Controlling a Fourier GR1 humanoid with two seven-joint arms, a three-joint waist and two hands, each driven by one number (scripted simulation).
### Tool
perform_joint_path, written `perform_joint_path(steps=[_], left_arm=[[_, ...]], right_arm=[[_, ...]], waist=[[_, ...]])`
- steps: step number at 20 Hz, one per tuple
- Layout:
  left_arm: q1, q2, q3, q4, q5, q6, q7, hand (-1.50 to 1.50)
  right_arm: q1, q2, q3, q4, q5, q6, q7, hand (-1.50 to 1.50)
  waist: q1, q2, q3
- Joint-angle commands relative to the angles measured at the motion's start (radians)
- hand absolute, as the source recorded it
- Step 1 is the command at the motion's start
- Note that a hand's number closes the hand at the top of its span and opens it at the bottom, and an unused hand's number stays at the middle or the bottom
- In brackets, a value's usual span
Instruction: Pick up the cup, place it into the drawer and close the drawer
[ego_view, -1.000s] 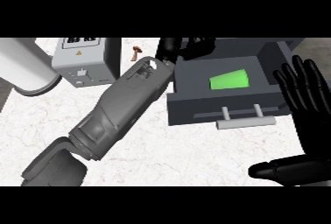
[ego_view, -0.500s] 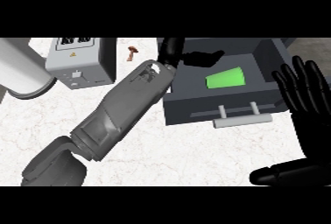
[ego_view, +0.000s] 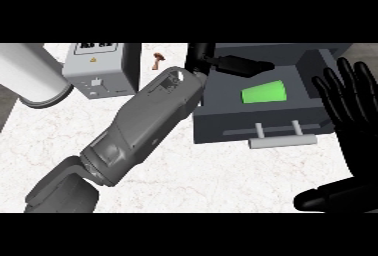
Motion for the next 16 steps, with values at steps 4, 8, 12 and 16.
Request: perform_joint_path(steps=[4, 8, 12, 16], left_arm=[[0.044, 0.002, 0.081, -0.067, 0.042, -0.044, -0.012, -1.50], [0.084, 0.084, 0.104, -0.185, 0.049, -0.021, 0.035, -1.50], [0.243, 0.156, 0.101, -0.351, 0.049, 0.020, 0.049, -1.50], [0.378, 0.254, 0.106, -0.531, 0.058, 0.029, 0.112, -1.50]], right_arm=[[0.064, -0.069, -0.060, -0.038, -0.085, 0.090, -0.002, 1.50], [0.066, -0.139, -0.036, -0.081, -0.032, 0.136, 0.038, 1.50], [0.167, -0.159, -0.016, -0.138, 0.060, 0.178, -0.008, 1.50], [0.138, -0.192, -0.011, -0.075, 0.143, 0.199, -0.029, 1.50]], waist=[[0.060, -0.016, 0.000], [0.083, -0.025, -0.001], [0.098, -0.032, -0.001], [0.113, -0.030, -0.001]])
